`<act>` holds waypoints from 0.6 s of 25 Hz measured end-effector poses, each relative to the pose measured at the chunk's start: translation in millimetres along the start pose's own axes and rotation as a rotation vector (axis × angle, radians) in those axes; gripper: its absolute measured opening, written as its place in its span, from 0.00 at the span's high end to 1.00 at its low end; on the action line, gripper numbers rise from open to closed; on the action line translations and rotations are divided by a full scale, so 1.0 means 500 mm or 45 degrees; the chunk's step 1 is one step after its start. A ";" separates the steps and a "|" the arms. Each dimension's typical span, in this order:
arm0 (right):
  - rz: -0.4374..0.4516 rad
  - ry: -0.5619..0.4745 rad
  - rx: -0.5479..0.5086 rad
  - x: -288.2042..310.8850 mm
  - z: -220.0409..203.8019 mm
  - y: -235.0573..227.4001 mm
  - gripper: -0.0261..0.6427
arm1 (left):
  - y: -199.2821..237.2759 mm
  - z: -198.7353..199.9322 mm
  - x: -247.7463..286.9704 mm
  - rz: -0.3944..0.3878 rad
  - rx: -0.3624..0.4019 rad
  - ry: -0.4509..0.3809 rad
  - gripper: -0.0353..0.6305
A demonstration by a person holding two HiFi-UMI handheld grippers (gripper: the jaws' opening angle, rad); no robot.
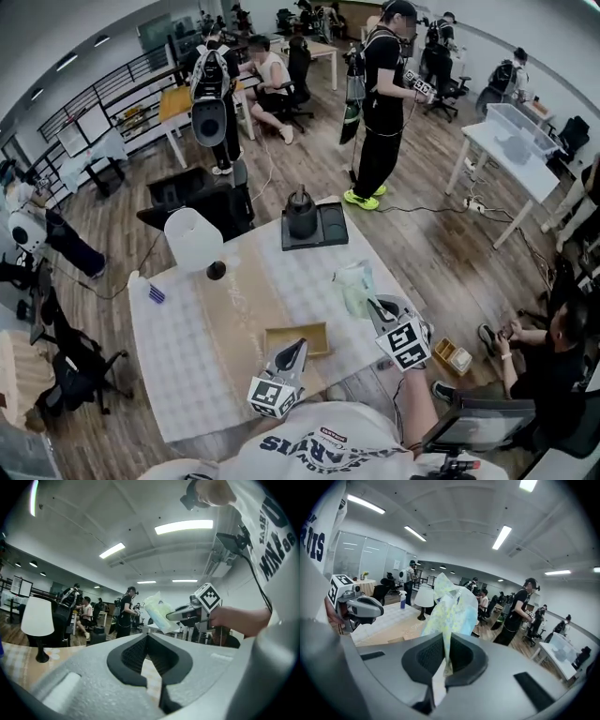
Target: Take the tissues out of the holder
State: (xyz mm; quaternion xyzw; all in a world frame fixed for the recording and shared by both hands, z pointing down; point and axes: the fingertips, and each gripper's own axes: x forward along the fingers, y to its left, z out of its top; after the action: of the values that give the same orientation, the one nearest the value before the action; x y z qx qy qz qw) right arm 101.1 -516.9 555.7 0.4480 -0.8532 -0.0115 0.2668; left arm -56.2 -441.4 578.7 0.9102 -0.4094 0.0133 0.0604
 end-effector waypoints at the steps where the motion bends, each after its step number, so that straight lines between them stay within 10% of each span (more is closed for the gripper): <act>1: -0.028 0.010 0.022 -0.014 -0.012 -0.013 0.95 | -0.016 -0.002 0.017 -0.041 0.003 0.006 0.95; 7: -0.120 0.043 0.082 -0.070 -0.059 -0.055 0.95 | -0.092 0.006 0.075 -0.191 0.002 -0.009 0.95; 15: -0.119 0.093 0.107 -0.066 -0.092 -0.071 0.95 | -0.061 0.012 0.071 -0.140 0.014 0.007 0.95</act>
State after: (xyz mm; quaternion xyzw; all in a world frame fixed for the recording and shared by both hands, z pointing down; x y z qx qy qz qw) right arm 164.2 -502.7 571.3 0.4984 -0.8207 0.0283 0.2780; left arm -10.1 -448.5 572.2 0.9317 -0.3585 0.0148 0.0570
